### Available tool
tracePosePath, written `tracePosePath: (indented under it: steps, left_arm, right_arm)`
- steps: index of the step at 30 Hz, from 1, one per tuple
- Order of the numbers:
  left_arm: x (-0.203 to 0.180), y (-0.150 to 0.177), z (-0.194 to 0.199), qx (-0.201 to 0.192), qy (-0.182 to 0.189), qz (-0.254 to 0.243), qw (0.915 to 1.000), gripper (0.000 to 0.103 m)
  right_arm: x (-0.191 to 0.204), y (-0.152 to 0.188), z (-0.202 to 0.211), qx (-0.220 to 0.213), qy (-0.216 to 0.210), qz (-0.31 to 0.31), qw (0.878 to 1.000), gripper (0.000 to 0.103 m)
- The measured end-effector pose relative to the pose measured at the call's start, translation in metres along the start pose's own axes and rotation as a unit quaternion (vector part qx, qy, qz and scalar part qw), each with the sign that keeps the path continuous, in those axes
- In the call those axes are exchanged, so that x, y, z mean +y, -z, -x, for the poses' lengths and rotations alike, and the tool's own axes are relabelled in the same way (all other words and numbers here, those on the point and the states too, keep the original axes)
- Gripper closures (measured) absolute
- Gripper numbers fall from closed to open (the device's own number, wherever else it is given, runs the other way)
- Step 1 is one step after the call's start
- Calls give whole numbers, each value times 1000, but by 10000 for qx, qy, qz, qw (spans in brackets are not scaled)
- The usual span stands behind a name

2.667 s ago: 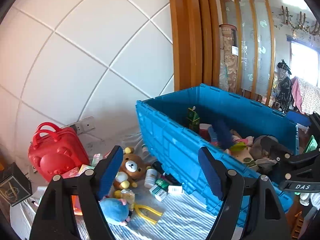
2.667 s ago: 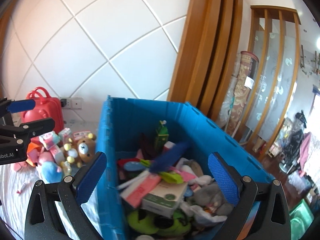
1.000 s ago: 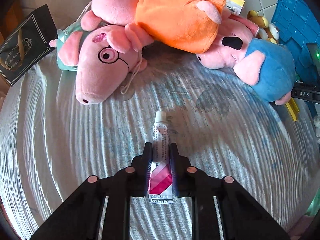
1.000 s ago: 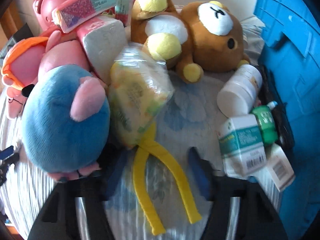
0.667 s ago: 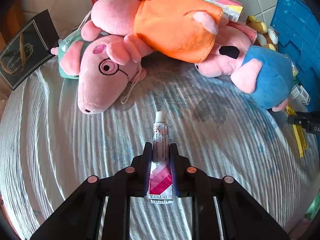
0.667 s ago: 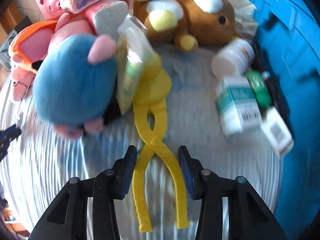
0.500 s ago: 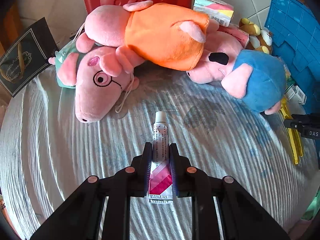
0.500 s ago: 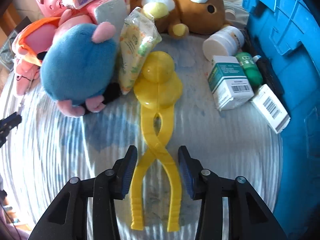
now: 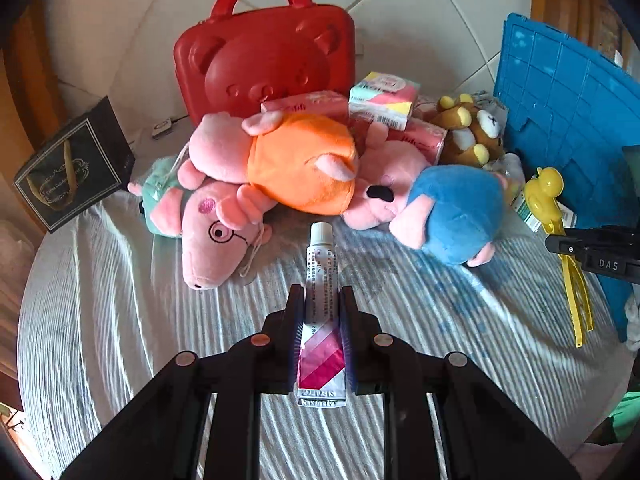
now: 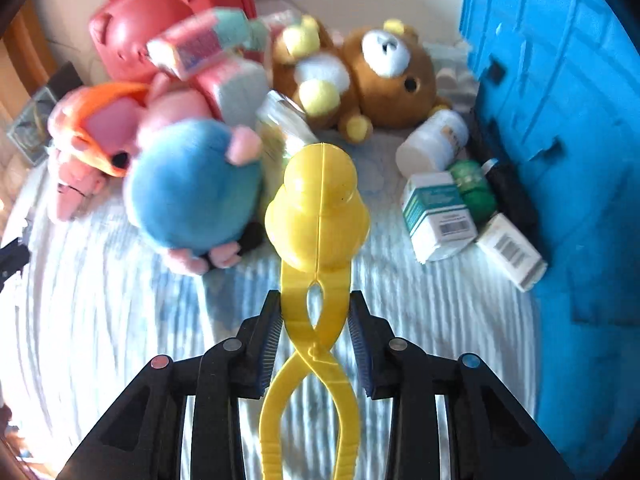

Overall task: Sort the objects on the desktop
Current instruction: 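Lift the toothpaste tube and yellow clip toward the blue crate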

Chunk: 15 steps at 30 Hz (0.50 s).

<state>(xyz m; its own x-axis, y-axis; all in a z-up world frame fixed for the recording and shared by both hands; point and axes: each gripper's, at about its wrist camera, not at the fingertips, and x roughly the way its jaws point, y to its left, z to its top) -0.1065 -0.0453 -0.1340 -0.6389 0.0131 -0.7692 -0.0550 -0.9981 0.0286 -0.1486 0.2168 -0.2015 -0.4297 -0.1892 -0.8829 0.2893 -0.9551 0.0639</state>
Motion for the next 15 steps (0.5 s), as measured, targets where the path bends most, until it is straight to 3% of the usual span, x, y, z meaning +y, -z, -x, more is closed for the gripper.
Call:
tracePosePath:
  steps: [4, 7, 10, 15]
  left_arm:
    - [-19, -14, 39, -453, 157, -265, 9985, 86]
    - [-39, -30, 65, -806, 314, -455, 9952, 86]
    - [-65, -52, 89, -1169, 433, -645, 9901, 86]
    - [-116, -88, 126, -1684, 860, -888, 9779, 86]
  right_arm:
    - [2, 4, 68, -611, -82, 19, 9981, 71]
    - [7, -14, 113, -1085, -71, 18, 9941, 71]
    - [13, -35, 165, -1528, -49, -22, 9882, 71]
    - [-3, -41, 236, -2177, 162, -64, 9759, 71]
